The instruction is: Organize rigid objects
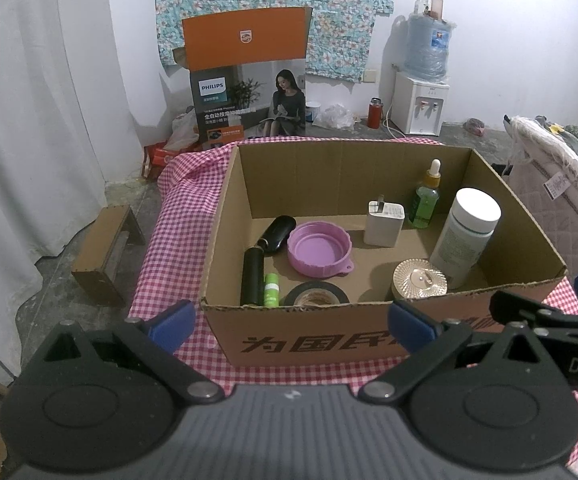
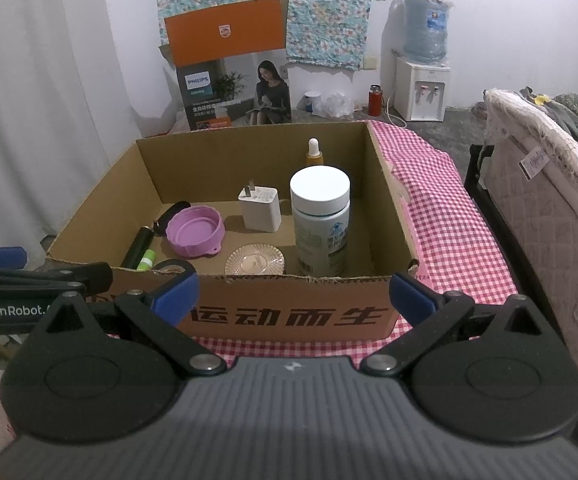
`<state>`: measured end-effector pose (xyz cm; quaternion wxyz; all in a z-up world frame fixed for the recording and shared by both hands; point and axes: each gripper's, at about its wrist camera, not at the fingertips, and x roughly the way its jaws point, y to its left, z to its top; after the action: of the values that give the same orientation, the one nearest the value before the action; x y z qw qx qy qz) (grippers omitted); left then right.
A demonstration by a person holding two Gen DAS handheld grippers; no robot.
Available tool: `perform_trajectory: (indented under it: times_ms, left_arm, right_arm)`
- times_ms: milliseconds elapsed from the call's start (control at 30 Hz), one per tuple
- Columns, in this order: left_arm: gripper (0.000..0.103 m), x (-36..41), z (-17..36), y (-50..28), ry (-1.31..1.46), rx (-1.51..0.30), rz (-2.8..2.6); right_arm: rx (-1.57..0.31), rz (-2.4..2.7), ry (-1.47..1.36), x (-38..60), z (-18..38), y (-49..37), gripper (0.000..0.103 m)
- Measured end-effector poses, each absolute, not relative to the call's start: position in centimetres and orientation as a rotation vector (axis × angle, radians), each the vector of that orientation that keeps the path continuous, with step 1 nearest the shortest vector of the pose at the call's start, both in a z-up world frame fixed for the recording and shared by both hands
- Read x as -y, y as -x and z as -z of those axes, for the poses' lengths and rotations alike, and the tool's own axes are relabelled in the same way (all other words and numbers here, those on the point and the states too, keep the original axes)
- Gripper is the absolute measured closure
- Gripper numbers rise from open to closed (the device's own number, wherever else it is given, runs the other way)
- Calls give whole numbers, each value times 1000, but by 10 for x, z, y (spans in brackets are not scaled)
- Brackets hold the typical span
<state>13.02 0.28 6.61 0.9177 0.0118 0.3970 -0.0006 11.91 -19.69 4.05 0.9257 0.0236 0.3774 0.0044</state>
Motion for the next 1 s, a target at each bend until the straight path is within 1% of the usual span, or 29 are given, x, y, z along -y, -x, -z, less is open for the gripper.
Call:
perform_trajectory:
  times_ms: [1000]
  left_arm:
    - [1, -5, -69, -129, -26, -815, -9]
  right_arm:
    - [-772, -5, -48, 197, -42, -119, 1]
